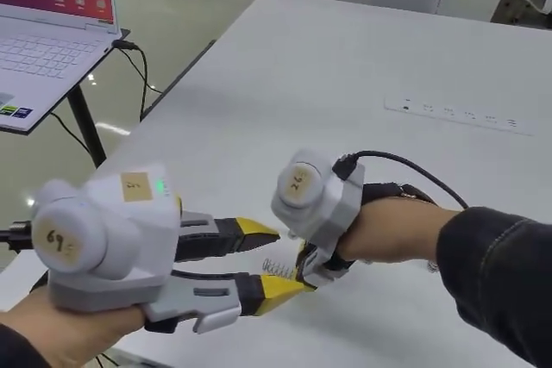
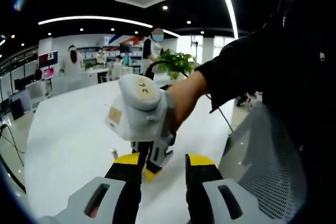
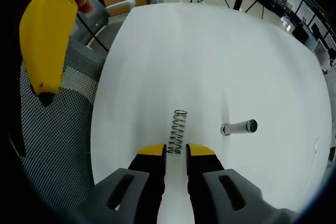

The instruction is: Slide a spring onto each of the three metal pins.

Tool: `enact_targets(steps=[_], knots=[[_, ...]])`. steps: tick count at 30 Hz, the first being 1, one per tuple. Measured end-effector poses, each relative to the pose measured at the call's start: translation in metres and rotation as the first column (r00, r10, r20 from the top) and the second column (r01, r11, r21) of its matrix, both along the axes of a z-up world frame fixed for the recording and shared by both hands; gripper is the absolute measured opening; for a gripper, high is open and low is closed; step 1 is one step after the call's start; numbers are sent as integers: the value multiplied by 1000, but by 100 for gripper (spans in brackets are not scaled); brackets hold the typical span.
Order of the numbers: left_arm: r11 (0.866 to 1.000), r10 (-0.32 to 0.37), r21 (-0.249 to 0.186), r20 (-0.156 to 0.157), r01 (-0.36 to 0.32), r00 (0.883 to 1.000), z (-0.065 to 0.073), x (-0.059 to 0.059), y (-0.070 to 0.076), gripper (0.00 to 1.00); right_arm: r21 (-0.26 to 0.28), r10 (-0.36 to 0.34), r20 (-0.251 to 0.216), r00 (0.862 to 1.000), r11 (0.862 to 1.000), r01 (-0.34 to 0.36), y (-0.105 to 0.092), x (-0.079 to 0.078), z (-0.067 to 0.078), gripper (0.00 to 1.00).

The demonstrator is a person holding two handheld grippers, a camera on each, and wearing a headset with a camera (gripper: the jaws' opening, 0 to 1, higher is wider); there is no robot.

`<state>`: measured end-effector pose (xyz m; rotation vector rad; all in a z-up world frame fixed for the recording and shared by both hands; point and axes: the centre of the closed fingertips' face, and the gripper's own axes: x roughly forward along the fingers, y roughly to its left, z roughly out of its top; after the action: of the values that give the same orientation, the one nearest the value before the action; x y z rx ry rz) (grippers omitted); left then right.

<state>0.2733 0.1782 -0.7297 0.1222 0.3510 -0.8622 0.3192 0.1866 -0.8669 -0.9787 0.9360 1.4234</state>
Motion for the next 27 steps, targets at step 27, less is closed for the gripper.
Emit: enact_targets(steps=[27], knots=[[997, -55, 49, 6, 55, 998, 1, 0, -12, 24, 13, 34, -27, 999, 999, -34, -44, -9, 75, 7]])
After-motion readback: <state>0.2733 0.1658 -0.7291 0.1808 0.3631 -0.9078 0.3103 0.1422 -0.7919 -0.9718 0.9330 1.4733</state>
